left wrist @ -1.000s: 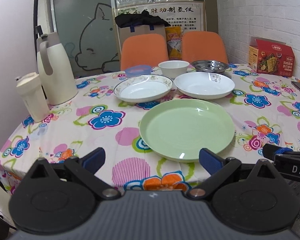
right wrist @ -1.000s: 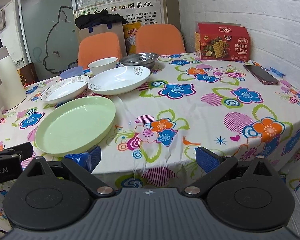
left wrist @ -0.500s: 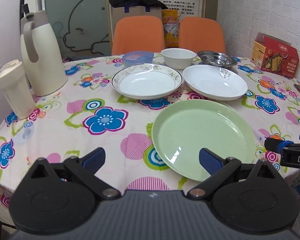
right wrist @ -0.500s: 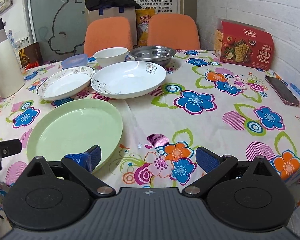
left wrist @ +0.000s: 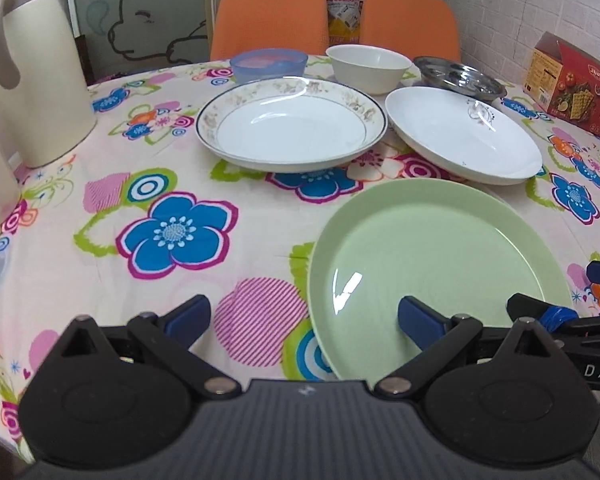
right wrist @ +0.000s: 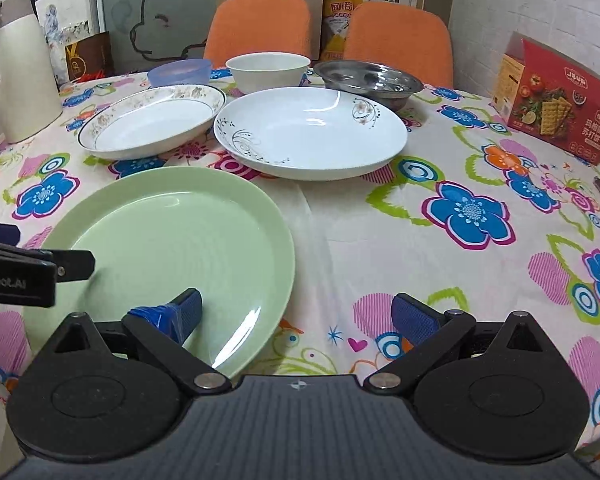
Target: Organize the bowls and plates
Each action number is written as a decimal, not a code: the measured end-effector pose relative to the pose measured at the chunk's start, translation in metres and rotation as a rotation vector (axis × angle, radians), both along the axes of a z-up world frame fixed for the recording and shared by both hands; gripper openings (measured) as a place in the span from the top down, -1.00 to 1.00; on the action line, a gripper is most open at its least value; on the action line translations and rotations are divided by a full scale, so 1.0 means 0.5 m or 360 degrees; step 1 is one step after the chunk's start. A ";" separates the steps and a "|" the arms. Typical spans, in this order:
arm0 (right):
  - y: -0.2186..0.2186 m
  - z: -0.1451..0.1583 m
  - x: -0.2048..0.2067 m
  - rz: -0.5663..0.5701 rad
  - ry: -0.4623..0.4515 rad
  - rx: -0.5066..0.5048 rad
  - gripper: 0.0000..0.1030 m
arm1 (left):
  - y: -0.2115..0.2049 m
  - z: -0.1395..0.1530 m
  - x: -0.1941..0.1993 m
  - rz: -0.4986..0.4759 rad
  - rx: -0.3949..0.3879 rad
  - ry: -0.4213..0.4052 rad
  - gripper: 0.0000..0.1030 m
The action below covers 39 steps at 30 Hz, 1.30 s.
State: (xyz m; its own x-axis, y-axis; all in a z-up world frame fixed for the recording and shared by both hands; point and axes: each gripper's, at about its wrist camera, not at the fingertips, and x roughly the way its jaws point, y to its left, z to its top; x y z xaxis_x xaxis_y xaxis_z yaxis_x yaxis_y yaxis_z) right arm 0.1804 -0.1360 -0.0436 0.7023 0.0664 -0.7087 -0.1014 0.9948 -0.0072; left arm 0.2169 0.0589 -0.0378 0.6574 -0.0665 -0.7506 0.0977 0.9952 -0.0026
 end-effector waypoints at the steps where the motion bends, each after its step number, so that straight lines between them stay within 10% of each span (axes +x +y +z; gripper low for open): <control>1: -0.002 -0.002 0.005 0.0000 0.0008 0.0037 -0.73 | -0.005 -0.003 0.004 -0.0012 0.0022 0.0001 -0.92; 18: 0.032 0.006 0.000 0.0297 -0.0025 -0.0031 -0.66 | -0.011 -0.006 0.019 -0.0097 -0.0060 0.0055 -0.90; 20: 0.037 0.001 0.002 0.0339 -0.0027 0.0031 -0.59 | -0.016 -0.005 0.021 -0.0119 -0.0067 0.0049 -0.81; 22: 0.041 -0.001 0.006 0.0366 -0.0016 0.0084 -0.59 | -0.026 0.005 0.015 -0.0182 -0.0095 0.0022 -0.20; 27: 0.034 0.003 -0.009 0.0335 -0.0041 0.0098 -0.37 | -0.026 0.009 0.012 -0.0178 -0.0097 0.0011 0.06; 39: 0.059 0.005 -0.019 0.0240 -0.0113 0.0164 -0.36 | -0.021 0.030 0.006 -0.0104 0.0010 -0.0040 0.09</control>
State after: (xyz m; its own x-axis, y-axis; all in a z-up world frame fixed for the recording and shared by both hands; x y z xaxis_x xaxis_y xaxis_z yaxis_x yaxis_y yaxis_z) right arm 0.1710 -0.1064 -0.0413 0.7271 0.2443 -0.6416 -0.2521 0.9643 0.0815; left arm 0.2199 0.0483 -0.0231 0.6706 -0.1053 -0.7343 0.1622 0.9867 0.0066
